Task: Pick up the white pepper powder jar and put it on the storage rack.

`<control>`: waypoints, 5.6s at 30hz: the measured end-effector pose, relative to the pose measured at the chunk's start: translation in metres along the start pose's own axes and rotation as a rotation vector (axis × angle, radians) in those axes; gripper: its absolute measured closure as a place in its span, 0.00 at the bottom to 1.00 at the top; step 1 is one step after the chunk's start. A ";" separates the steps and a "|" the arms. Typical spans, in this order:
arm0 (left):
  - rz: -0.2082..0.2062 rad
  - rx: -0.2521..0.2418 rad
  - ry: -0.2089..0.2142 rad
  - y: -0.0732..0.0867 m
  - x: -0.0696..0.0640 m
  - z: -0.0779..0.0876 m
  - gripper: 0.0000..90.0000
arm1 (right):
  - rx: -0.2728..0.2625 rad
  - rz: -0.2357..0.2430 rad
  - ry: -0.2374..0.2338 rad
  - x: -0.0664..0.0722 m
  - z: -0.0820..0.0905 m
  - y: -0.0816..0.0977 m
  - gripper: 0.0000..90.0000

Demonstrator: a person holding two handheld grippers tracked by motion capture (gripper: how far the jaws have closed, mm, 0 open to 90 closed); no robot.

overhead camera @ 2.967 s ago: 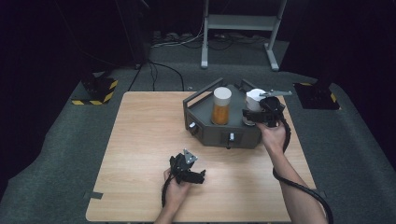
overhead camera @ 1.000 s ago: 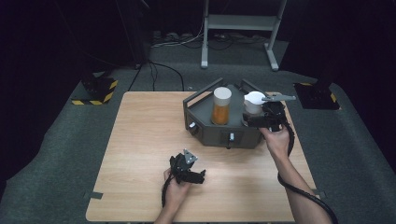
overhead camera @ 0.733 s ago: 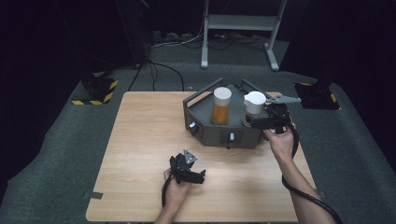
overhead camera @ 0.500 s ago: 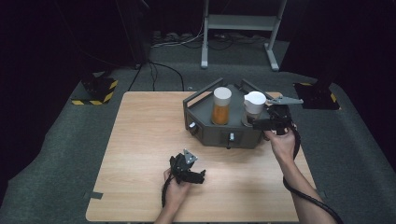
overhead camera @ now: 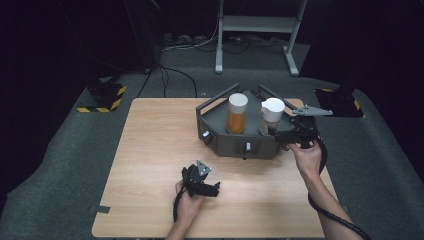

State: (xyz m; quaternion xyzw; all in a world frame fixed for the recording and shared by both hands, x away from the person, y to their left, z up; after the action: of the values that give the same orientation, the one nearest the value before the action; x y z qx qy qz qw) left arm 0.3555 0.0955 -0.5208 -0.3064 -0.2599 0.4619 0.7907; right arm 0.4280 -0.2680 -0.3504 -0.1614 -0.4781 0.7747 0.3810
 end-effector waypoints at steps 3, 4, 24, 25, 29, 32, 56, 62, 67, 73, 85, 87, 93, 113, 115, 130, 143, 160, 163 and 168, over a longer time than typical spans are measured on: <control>0.001 0.000 0.000 0.000 0.000 0.000 0.03 | -0.003 0.000 0.000 0.001 0.003 0.002 0.07; 0.001 -0.001 -0.001 0.000 0.000 0.000 0.03 | -0.004 0.002 0.001 0.001 0.004 0.002 0.07; -0.002 0.000 0.000 0.000 0.000 0.000 0.03 | -0.022 -0.004 -0.006 0.001 0.025 0.014 0.07; -0.002 0.000 -0.001 0.000 0.000 0.000 0.03 | -0.022 -0.009 -0.007 0.001 0.026 0.015 0.07; -0.002 0.000 -0.001 0.000 0.000 0.000 0.03 | -0.030 -0.007 -0.010 0.001 0.030 0.019 0.07; -0.002 0.000 -0.001 0.000 0.000 0.000 0.03 | -0.029 -0.011 -0.008 0.001 0.033 0.021 0.07; -0.001 -0.001 -0.001 0.000 0.000 0.000 0.03 | -0.038 -0.011 0.009 0.001 0.050 0.053 0.08; 0.000 -0.001 -0.001 0.000 0.000 0.000 0.03 | -0.035 -0.022 0.007 0.001 0.052 0.062 0.08; 0.000 0.000 -0.001 0.000 0.000 0.000 0.03 | -0.036 -0.034 0.007 0.000 0.052 0.069 0.08; 0.000 0.000 -0.001 0.000 0.000 0.000 0.03 | -0.027 -0.042 0.006 0.000 0.052 0.077 0.08; 0.001 -0.001 -0.002 0.000 0.000 0.000 0.03 | -0.013 -0.064 -0.006 0.002 0.046 0.093 0.08; 0.000 -0.001 -0.002 0.000 0.000 0.000 0.03 | -0.007 -0.068 -0.004 0.002 0.045 0.095 0.08; 0.000 -0.001 -0.002 0.000 0.000 0.000 0.03 | 0.011 -0.070 0.001 0.003 0.040 0.101 0.08; 0.000 -0.001 -0.002 0.000 0.000 0.000 0.03 | 0.050 -0.104 -0.006 0.004 0.027 0.122 0.09; 0.001 -0.001 -0.002 0.000 0.000 0.000 0.03 | 0.054 -0.107 -0.008 0.004 0.026 0.124 0.09; 0.001 -0.001 -0.002 0.000 0.000 0.000 0.03 | 0.084 -0.123 -0.006 0.006 0.017 0.137 0.09; 0.001 -0.001 -0.002 0.000 0.000 0.000 0.03 | 0.100 -0.134 0.006 0.004 0.014 0.146 0.09; 0.001 -0.001 -0.002 0.000 0.000 0.000 0.03 | 0.146 -0.126 0.027 0.006 0.004 0.158 0.10; 0.001 -0.001 -0.002 0.000 0.000 0.000 0.03 | 0.156 -0.123 0.032 0.006 0.002 0.160 0.10; 0.001 -0.001 -0.002 0.000 0.000 0.000 0.03 | 0.167 -0.118 0.036 0.008 -0.001 0.163 0.10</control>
State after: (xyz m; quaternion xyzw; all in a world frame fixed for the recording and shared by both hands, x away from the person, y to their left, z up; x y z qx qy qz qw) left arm 0.3552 0.0954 -0.5209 -0.3067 -0.2608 0.4626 0.7899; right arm 0.3524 -0.3031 -0.4903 -0.1149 -0.4135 0.7851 0.4466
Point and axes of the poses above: each handheld gripper's, and its own axes: z roughly backward along the jaws, y roughly out of its underside, x roughly to its left, the point moved 10 cm from there along -z, roughly forward along the jaws, and after that the axes turned 10 degrees about -y, right-handed, at the moved point
